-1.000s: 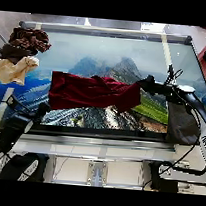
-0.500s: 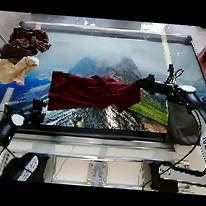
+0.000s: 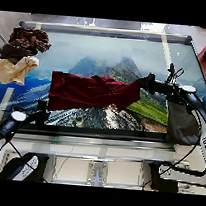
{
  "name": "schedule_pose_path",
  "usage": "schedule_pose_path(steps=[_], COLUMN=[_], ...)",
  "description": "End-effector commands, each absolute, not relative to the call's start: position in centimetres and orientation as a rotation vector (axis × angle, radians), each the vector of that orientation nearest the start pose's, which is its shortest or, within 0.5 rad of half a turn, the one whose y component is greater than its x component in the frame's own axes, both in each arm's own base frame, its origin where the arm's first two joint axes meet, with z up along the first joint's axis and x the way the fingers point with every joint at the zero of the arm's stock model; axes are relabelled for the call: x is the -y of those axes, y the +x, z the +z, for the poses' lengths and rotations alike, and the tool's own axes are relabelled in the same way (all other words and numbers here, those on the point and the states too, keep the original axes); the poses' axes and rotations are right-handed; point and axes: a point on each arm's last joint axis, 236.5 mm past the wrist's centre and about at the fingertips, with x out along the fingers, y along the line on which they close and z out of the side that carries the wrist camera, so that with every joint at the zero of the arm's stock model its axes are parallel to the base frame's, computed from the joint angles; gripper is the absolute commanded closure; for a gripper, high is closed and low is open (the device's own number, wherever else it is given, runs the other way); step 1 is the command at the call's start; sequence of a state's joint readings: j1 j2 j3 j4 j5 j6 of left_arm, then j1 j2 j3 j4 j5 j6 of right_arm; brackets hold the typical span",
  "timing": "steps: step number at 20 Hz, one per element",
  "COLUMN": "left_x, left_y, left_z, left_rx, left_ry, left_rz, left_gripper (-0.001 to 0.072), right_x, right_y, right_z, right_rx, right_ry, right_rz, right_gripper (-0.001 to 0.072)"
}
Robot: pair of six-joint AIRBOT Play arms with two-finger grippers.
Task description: Fold the shirts.
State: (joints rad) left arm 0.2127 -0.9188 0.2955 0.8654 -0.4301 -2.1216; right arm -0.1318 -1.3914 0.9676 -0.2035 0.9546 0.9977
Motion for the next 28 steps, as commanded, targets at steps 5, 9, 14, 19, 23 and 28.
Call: schedule_pose_path(steps=[5,9,14,19,23,28], left_x=[-0.3,0.5,0.5,-0.4,-1.2,-1.6], left_y=[30.2,29.6,29.5,30.2,30.9,37.4], left_z=[-10.7,-11.5,-11.5,-11.4,-11.2,0.0], left_rx=[-0.888,-0.943,-0.949,-0.899,-0.859,-0.623], left_ry=[-1.305,-1.304,-1.285,-1.282,-1.263,-1.125], left_rz=[0.530,0.526,0.512,0.531,0.534,0.277], left_gripper=[0.0485,0.0287,0.0264,0.0653,0.0700,0.0701], right_x=[-13.1,-13.2,-13.1,-13.2,-13.3,-13.1], right_y=[45.0,45.0,44.9,45.0,45.2,43.5], right_z=[5.5,5.6,5.8,5.9,6.7,13.1], right_rx=[-0.862,-0.860,-0.853,-0.851,-0.830,-0.694], right_ry=[0.964,0.963,0.956,0.960,0.995,0.869], right_rz=[0.543,0.544,0.547,0.547,0.558,0.619], right_gripper=[0.0691,0.0691,0.0691,0.0691,0.0691,0.0693])
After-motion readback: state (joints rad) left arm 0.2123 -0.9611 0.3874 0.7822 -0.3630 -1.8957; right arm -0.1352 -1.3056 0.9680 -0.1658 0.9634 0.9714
